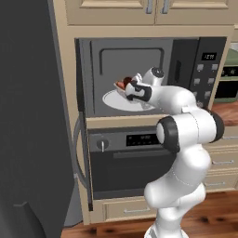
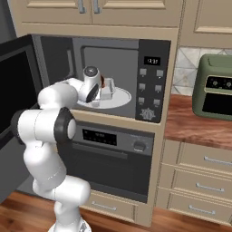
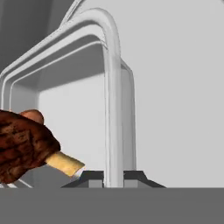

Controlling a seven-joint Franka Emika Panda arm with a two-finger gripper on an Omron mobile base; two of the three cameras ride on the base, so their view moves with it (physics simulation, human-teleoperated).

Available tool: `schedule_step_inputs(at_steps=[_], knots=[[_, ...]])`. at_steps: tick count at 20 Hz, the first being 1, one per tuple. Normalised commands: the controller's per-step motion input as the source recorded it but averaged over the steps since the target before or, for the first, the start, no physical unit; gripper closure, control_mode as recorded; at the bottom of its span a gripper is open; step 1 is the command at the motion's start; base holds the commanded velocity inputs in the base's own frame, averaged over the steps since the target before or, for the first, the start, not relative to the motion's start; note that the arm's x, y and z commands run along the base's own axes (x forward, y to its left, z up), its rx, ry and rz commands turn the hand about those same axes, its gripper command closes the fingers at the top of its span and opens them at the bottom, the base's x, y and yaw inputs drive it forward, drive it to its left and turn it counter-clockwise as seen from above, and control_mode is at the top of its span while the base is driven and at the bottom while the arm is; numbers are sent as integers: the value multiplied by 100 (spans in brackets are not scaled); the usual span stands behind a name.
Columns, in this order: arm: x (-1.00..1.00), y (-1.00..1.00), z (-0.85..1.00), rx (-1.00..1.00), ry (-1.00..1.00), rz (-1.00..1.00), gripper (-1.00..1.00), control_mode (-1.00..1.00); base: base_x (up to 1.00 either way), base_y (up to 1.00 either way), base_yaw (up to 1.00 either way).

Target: Place the tupperware containing the steak and sweet potato meal in the microwave. Close the microwave door and press the start button to reheat the meal.

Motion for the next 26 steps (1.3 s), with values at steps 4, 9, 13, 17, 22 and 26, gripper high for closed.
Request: schedule_step_inputs(at_steps=[4, 9, 13, 17, 22, 26], knots=[[61, -2, -28, 4, 6, 0, 100, -100, 0, 0, 0], [26, 2, -14, 0, 0, -5, -100, -100, 0, 0, 0], [-60, 0, 0, -1, -5, -5, -100, -100, 0, 0, 0], [-98, 0, 4, -3, -18, -7, -100, -100, 0, 0, 0], [-96, 0, 32, -6, -28, -4, -100, -100, 0, 0, 0], [-100, 0, 53, -11, -33, 1, -100, -100, 0, 0, 0]])
